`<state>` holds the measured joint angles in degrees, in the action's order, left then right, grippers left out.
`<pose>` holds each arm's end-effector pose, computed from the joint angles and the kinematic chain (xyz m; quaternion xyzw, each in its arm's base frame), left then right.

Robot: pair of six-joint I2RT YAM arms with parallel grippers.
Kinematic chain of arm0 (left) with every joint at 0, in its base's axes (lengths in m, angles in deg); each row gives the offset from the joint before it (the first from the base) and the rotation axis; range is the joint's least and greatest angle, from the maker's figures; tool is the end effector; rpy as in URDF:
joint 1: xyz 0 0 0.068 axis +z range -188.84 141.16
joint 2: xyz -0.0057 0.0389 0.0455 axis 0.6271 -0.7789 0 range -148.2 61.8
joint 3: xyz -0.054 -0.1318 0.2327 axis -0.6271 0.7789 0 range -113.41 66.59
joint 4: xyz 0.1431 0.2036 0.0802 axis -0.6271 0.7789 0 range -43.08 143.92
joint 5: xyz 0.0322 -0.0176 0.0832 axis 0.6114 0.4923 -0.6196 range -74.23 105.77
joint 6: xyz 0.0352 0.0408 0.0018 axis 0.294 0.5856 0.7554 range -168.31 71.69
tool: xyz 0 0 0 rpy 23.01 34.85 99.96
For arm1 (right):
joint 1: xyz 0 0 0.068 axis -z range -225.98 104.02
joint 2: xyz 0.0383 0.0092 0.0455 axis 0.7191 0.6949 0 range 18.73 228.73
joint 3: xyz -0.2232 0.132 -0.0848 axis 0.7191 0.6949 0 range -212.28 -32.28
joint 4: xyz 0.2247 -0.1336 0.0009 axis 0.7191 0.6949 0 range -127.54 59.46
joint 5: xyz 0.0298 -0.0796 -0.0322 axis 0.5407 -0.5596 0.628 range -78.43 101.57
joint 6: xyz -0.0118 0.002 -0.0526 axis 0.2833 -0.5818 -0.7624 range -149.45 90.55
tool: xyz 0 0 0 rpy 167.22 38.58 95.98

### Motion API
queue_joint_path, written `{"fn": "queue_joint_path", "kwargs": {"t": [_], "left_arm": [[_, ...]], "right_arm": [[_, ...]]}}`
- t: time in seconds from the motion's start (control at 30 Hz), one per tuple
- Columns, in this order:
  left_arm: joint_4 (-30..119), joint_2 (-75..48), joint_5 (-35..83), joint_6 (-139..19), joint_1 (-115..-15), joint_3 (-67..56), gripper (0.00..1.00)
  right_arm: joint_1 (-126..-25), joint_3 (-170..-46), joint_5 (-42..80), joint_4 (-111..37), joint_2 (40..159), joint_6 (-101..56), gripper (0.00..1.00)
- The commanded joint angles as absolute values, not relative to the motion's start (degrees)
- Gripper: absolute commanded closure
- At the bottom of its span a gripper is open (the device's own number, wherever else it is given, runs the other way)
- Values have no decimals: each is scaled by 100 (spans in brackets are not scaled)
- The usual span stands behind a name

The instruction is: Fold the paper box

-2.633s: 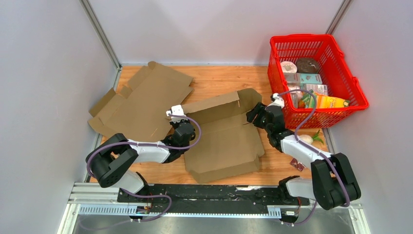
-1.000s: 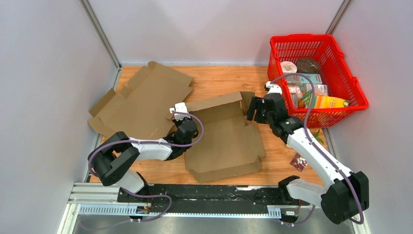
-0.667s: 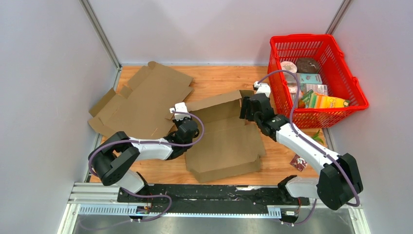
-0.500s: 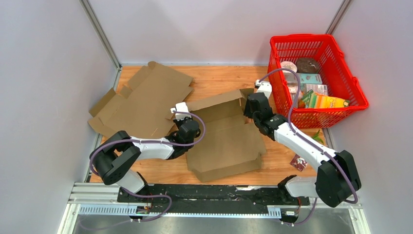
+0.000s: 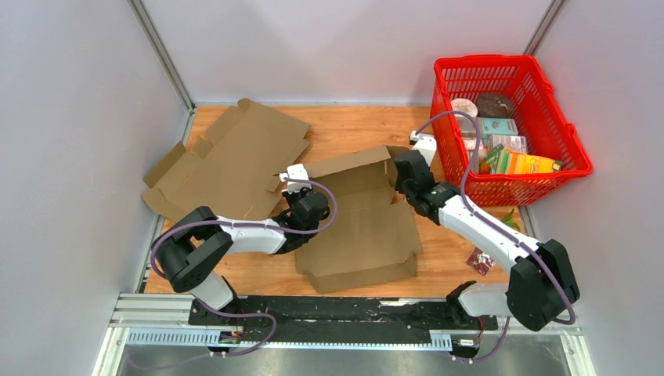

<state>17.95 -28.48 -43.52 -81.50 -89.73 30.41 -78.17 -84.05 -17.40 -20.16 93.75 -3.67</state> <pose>0.2111 -0.2111 0.1751 -0.1493 0.7656 -0.0022 0.6258 0.2463 0.1347 0.2584 0.0551 0.8842 -0.0029 0.4638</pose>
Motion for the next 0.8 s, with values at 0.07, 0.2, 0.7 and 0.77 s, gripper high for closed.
{"fn": "queue_joint_path", "kwargs": {"t": [0.07,0.2,0.7,0.77], "left_arm": [[1950,-2978,-4409,-8223,-9008,2950,100],[1337,-2995,-4006,-7846,-9017,3134,100],[614,-3013,-3661,-7503,-9061,3363,100],[579,-3022,-3626,-7494,-9061,3363,100]], "right_arm": [[-7956,-8791,-1488,-1521,8948,-44,96],[-7842,-8967,-1462,-1584,9061,-212,100],[-7244,-9865,-1129,-968,9941,1677,100],[-7130,-9698,-839,-1229,9958,1870,100]]}}
